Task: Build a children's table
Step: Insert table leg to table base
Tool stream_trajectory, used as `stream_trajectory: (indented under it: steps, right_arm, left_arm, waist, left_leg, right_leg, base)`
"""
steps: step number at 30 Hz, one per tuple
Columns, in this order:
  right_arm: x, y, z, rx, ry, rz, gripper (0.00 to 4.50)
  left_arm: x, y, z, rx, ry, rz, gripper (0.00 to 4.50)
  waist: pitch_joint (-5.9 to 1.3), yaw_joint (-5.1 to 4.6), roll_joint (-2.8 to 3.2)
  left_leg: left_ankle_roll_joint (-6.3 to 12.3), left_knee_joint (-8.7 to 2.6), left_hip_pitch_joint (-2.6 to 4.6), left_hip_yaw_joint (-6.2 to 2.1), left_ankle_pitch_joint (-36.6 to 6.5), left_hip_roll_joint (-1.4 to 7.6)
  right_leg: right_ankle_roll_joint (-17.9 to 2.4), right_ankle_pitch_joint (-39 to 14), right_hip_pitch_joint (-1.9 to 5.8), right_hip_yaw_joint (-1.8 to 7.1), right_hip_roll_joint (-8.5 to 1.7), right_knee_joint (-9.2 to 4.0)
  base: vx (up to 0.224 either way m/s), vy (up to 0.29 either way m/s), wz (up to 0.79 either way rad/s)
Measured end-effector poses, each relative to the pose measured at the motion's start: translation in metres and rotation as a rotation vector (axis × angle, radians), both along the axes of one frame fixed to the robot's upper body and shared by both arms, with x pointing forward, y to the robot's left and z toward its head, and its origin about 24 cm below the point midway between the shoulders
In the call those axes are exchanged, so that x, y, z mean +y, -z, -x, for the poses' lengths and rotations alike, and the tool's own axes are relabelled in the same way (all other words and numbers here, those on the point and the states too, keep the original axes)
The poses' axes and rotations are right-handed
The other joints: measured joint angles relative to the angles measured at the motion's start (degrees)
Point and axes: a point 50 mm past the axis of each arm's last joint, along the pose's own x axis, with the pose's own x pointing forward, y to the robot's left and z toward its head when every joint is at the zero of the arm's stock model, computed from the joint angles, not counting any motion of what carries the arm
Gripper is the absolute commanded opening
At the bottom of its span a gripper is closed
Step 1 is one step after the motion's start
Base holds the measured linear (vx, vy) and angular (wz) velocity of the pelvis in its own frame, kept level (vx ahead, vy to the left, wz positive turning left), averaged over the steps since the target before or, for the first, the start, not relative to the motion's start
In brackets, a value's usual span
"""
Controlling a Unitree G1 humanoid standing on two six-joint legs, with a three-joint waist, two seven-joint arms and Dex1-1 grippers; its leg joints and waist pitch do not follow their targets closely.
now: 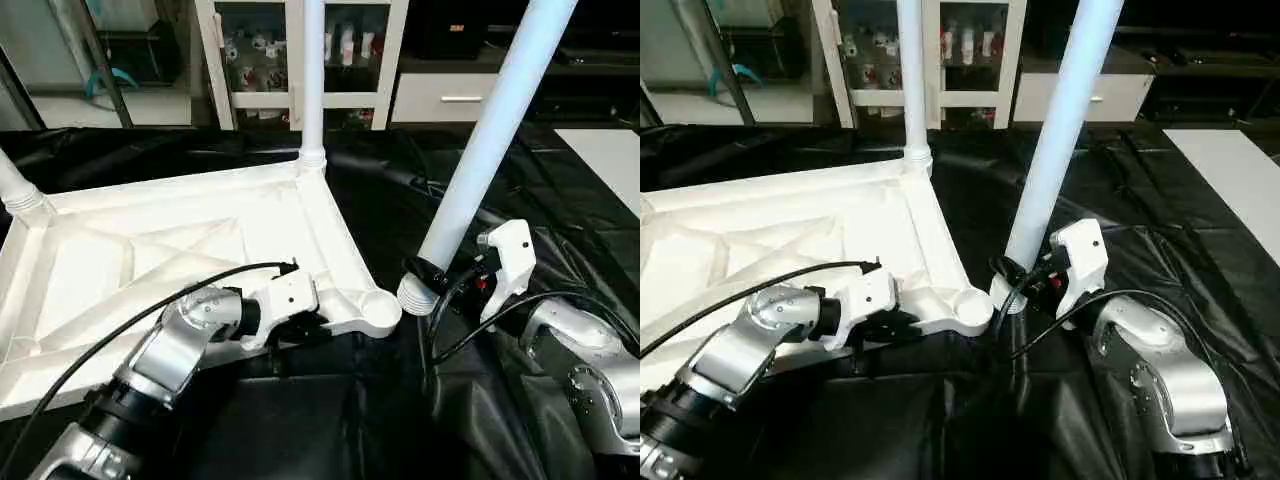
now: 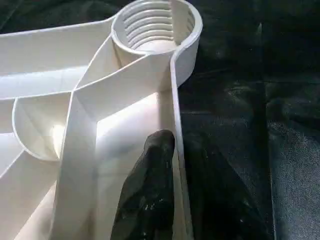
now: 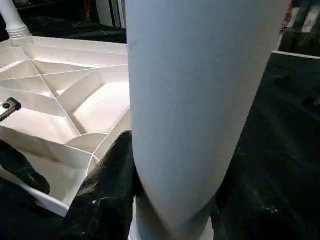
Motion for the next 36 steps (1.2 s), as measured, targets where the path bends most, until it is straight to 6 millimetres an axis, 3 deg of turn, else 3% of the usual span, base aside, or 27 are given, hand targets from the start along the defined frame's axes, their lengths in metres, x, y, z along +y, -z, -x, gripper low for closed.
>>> stream_trajectory:
  steps: [8, 13, 19, 36]
  right_arm:
    - [0.004, 0.001, 0.003, 0.032, -0.073, -0.046, 1.86]
    - [0.009, -0.001, 0.003, 0.071, -0.173, -0.118, 1.85]
    - [0.010, -0.001, -0.006, 0.113, -0.269, -0.087, 1.85]
    - [0.024, 0.002, -0.020, 0.142, -0.373, -0.035, 1.85]
  left_arm:
    - [0.003, 0.001, 0.002, 0.024, 0.018, -0.005, 0.01]
    - [0.001, 0.001, 0.004, 0.044, 0.009, 0.011, 0.00]
    - [-0.002, 0.001, 0.008, 0.061, 0.003, 0.014, 0.00]
    - [-0.001, 0.000, 0.009, 0.050, 0.004, -0.003, 0.00]
  waist:
    - [-0.08, 0.13, 0.13]
    - [-0.11, 0.39, 0.12]
    - [-0.25, 0.40, -0.29]
    - [-0.31, 0.45, -0.71]
  left_leg:
    - [-0.02, 0.00, 0.03, 0.00, 0.0, 0.03]
    - [-0.02, 0.04, 0.02, 0.02, 0.0, 0.03]
    - [0.06, 0.09, 0.01, 0.09, 0.1, 0.03]
    - [0.09, 0.13, -0.02, 0.12, 0.1, 0.04]
  right_leg:
    - [0.0, 0.1, 0.00, -0.03, 0.00, 0.01]
    - [0.0, 0.1, 0.03, -0.03, -0.02, 0.01]
    - [0.0, 0.1, 0.03, -0.01, -0.05, -0.02]
    - [0.0, 0.1, 0.02, -0.01, -0.06, -0.02]
  base:
    - [0.000, 0.000, 0.00]
    - [0.000, 0.000, 0.00]
    - [0.000, 0.000, 0.00]
    - [0.000, 0.000, 0.00]
